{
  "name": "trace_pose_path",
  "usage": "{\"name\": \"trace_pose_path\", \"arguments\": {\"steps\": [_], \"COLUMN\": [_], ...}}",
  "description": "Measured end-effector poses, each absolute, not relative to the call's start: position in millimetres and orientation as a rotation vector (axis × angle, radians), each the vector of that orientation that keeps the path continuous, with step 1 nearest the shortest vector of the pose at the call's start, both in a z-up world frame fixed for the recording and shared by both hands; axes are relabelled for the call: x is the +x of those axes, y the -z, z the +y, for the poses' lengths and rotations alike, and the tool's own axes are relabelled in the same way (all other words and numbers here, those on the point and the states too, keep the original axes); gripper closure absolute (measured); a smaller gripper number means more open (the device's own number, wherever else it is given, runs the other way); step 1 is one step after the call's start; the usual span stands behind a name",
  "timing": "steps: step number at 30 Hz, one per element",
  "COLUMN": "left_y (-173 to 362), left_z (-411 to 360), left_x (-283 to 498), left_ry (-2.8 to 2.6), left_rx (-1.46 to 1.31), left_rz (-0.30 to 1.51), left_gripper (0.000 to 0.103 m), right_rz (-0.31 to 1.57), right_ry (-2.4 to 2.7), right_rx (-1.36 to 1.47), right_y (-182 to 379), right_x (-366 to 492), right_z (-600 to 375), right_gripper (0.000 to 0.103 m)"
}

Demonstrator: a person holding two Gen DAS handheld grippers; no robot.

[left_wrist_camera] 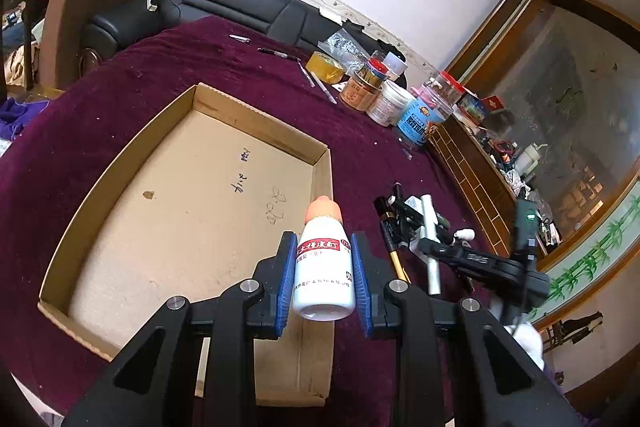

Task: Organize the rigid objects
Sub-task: 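Carry the bottle and white marker into the cardboard tray while both tools open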

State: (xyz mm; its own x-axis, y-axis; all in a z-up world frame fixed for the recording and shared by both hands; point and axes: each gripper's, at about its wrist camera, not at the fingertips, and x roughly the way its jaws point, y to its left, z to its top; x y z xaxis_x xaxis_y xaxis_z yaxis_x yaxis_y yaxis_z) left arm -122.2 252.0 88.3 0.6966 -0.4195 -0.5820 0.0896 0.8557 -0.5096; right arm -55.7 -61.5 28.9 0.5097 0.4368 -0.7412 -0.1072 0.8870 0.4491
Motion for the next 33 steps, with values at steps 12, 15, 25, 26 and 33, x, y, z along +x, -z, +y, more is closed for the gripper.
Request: {"name": "trace_pose_path", "arguments": {"steps": [12, 15, 25, 26, 33], "left_y": [-72, -51, -20, -20, -9], "left_z": [251, 257, 263, 264, 284], "left_x": [-12, 11, 35, 34, 18], "left_ry": [0.287, 0.279, 0.254, 0.259, 0.162], "left_rx": [-0.479, -0.538, -0.611, -0.619, -0.703], "left_rz": [0.895, 0.947, 0.985, 0.979, 0.928], "left_gripper": [0.08, 0.08, 0.073, 0.067, 0.058], "right_rz": [1.138, 1.175, 1.22, 1.216, 1.123], "right_ry": [-0.628, -0.602, -0.524, -0.521, -0.518], "right_rx": [0.521, 0.491, 0.464, 0.457, 0.412], "right_y": [-39, -29, -7, -8, -33], "right_x": [-13, 5, 27, 27, 11], "right_z": [48, 76, 99, 99, 77], "right_gripper": [0.091, 0.091, 0.09, 0.09, 0.085]}}
